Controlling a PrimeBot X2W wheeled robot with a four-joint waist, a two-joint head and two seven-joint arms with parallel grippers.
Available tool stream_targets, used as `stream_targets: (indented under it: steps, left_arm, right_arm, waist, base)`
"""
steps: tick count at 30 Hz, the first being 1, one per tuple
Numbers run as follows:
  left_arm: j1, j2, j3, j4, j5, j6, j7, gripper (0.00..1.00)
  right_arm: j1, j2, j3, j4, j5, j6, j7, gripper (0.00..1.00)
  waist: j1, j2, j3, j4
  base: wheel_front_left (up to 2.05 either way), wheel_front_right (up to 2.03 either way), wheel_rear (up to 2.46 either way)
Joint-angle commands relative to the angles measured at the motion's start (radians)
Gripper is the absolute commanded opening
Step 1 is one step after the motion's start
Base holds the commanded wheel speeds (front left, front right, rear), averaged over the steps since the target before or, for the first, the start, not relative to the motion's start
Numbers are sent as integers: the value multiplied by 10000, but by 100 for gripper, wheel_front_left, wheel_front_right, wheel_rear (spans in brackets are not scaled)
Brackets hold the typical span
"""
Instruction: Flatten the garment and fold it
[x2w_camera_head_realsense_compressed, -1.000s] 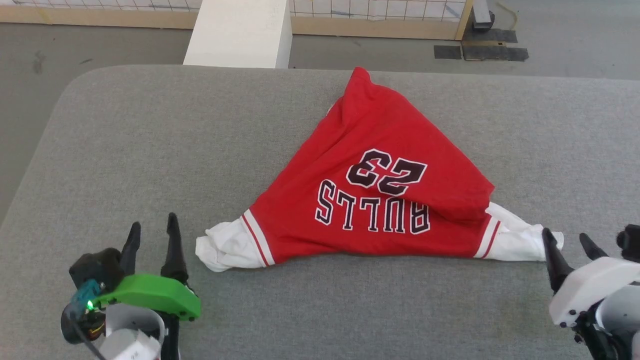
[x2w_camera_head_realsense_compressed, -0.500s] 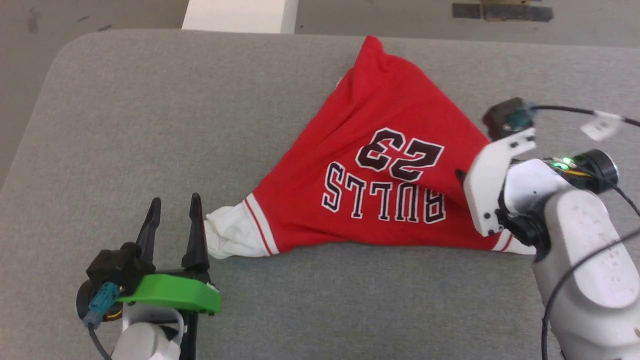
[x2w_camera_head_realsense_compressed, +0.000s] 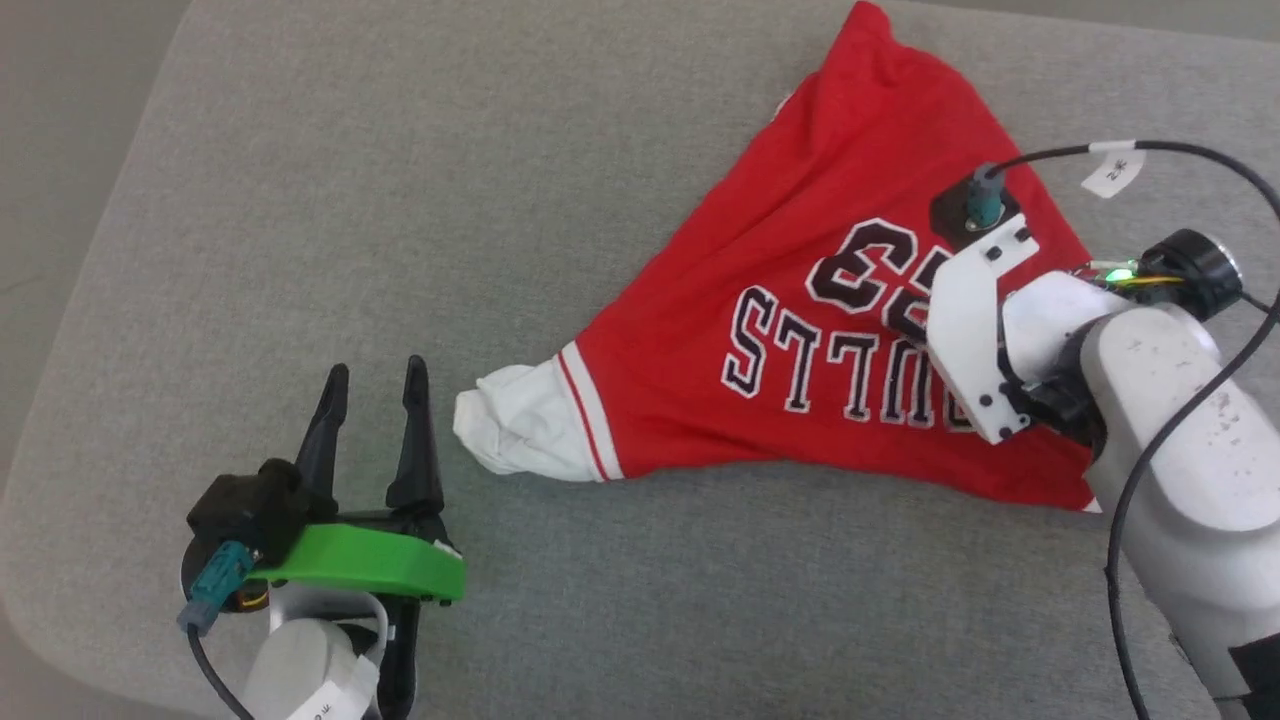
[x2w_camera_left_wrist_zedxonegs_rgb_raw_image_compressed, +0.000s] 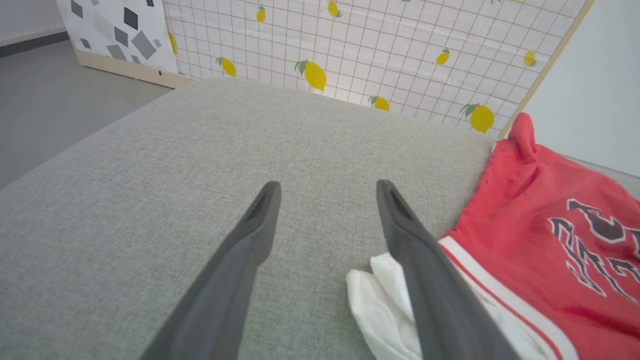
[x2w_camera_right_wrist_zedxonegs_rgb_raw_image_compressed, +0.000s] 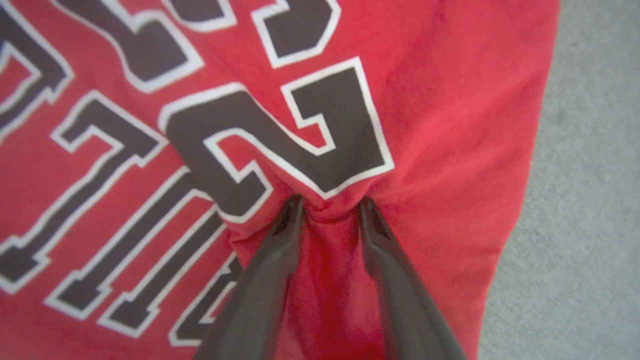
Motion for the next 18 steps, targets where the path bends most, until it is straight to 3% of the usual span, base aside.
stream_targets:
  steps: [1, 5, 13, 14, 18]
  left_arm:
    - [-236, -48, 30, 6, 150, -86, -44, 100]
    - [-349, -111, 27, 72, 125, -209, -44, 100]
    - [-505, -162, -56, 231, 26, -395, -45, 100]
    - [-495, -169, -66, 344, -15, -427, -45, 100]
    - [-400, -172, -99, 485, -67, -440, -45, 100]
  right_arm:
    - [98, -30, -13, 300, 24, -17, -131, 0]
    - [-665, 53, -695, 344, -374, -17, -786, 0]
    - [-2559, 814, -1872, 1381, -1818, -17, -2342, 0]
    - [-2740, 1062, -2038, 1955, -2090, -17, -2520, 100]
    - [-2663, 1337, -2346, 2295, -1879, -17, -3223, 100]
  waist:
    - [0, 0, 245, 262]
    - [0, 0, 392, 423]
    - [0, 0, 633, 707]
    - [0, 0, 528, 747]
    - [0, 0, 119, 650]
  base:
    - [0, 0, 0]
    - [0, 0, 0]
    - [0, 0, 0]
    - [0, 0, 0]
    - [0, 0, 0]
